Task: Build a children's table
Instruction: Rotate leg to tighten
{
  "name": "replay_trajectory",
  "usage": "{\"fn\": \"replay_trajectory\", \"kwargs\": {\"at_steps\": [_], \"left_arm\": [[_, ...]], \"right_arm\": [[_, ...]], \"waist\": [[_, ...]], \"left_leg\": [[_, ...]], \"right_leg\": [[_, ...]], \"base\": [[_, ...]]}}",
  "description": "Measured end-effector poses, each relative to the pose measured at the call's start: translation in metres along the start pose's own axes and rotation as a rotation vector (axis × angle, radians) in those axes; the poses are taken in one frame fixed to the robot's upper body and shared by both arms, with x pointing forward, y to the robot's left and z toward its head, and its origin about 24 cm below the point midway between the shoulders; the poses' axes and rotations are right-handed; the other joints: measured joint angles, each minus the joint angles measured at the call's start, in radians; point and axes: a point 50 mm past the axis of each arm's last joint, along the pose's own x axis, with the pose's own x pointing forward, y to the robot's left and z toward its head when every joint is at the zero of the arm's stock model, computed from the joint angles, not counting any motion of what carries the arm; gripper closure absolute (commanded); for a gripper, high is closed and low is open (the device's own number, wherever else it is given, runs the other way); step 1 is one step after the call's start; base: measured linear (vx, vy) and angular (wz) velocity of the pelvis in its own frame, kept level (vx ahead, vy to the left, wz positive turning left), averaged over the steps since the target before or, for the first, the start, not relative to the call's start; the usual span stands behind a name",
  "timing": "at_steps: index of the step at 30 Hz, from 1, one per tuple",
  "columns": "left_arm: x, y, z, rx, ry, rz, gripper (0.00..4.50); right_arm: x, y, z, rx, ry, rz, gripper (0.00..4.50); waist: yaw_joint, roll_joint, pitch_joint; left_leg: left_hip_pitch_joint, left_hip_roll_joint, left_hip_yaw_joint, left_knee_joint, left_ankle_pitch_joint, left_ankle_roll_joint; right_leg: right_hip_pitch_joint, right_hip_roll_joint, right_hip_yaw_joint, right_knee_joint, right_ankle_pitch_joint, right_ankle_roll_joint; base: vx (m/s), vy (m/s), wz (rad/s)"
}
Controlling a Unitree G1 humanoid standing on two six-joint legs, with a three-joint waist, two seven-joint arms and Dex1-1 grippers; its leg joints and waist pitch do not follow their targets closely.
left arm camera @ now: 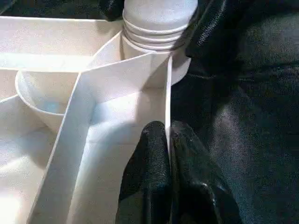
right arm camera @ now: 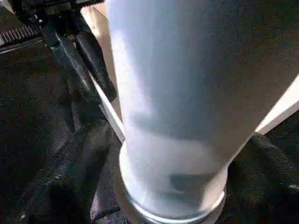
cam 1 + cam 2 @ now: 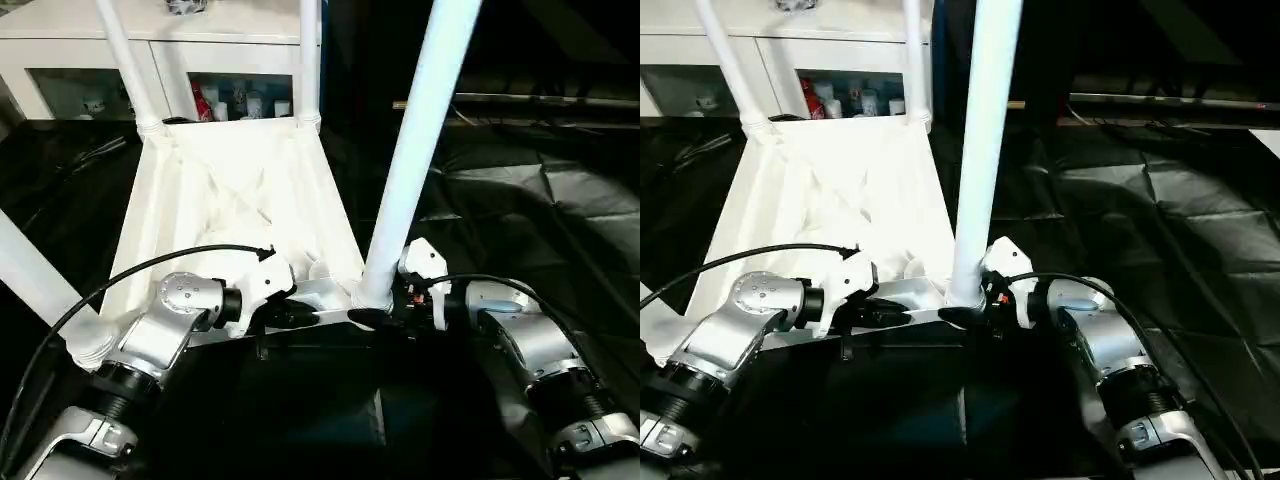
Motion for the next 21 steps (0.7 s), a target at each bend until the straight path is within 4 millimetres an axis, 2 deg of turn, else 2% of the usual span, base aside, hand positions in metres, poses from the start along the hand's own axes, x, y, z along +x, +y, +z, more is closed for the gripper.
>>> {"fn": "replay_trajectory", "kwargs": {"at_steps": [8,16,21], "left_arm": [[-0.001,-0.001,0.000,-0.003,0.002,-0.009,4.50],[0.002,-0.002,-0.001,-0.015,0.000,-0.003,4.50],[0.025,0.009,0.008,-0.074,0.002,0.162,4.50]], "right_arm": [[-0.001,0.000,0.000,0.007,0.001,-0.001,1.69],[0.003,0.001,-0.004,0.026,-0.009,-0.038,1.77],[0.022,-0.014,-0.011,0.204,-0.095,-0.355,1.78]], "waist": [[0.000,0.000,0.000],[-0.001,-0.001,0.000],[-0.024,-0.003,-0.002]], "left_leg": [[0.000,0.000,0.000,0.000,0.000,0.000],[0.003,0.000,0.001,0.000,0.000,0.000],[0.009,0.000,0.001,0.001,0.000,0.000]], "right_leg": [[0.000,0.000,0.000,0.000,0.000,0.000],[0.002,0.000,0.000,0.001,0.000,0.000],[0.006,0.000,0.001,0.002,0.000,0.001]], "base": [[0.000,0.000,0.00],[0.000,0.000,0.00],[0.000,0.000,0.00]]}}
